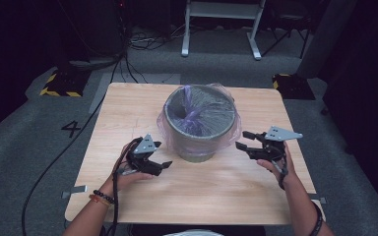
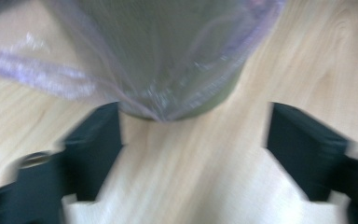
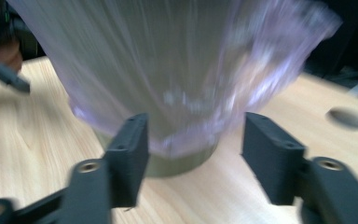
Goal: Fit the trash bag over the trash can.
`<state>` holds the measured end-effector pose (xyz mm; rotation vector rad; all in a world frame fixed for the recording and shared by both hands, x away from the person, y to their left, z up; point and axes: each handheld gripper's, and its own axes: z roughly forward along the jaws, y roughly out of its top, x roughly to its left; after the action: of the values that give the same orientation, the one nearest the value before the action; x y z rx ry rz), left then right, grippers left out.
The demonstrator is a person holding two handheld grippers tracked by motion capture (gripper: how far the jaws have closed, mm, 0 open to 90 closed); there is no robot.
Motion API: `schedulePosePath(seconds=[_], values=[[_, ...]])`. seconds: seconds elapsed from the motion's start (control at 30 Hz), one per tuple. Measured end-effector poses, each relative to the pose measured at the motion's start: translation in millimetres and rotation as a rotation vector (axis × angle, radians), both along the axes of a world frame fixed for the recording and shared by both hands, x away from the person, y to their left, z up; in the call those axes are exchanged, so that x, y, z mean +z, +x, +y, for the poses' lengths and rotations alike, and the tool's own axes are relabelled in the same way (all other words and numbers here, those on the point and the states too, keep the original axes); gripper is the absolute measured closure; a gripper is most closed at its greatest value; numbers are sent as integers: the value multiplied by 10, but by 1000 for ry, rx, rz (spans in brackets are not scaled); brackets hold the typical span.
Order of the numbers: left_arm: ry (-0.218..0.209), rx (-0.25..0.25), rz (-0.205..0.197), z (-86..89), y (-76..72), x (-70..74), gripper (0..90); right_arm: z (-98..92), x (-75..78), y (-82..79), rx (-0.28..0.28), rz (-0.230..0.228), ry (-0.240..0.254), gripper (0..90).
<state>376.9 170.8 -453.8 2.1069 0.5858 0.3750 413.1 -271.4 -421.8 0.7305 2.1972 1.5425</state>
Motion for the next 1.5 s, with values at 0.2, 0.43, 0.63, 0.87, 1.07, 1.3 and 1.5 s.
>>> schedulePosePath(seconds=[0.2, 0.43, 0.63, 0.87, 1.07, 1.3, 1.5], values=[[69, 49, 80, 114, -153, -181, 156, 31, 645, -136, -7, -135, 35, 293], [116, 17, 136, 60, -208, -384, 157, 601, 1288, 86, 61, -152, -53, 302], [157, -14, 146, -18, -216, -454, 159, 1085, 1241, 440, 25, -38, -210, 306], [137, -22, 150, -37, -207, -490, 152, 1297, 1049, 581, 42, 69, -346, 305], [129, -26, 146, -32, -213, -500, 152, 1360, 1003, 602, 26, 122, -384, 305], [130, -31, 147, -27, -210, -500, 151, 1235, 1167, 423, 22, 58, -303, 259], [130, -34, 147, -25, -208, -500, 150, 682, 1198, -38, 33, -30, -179, 250]])
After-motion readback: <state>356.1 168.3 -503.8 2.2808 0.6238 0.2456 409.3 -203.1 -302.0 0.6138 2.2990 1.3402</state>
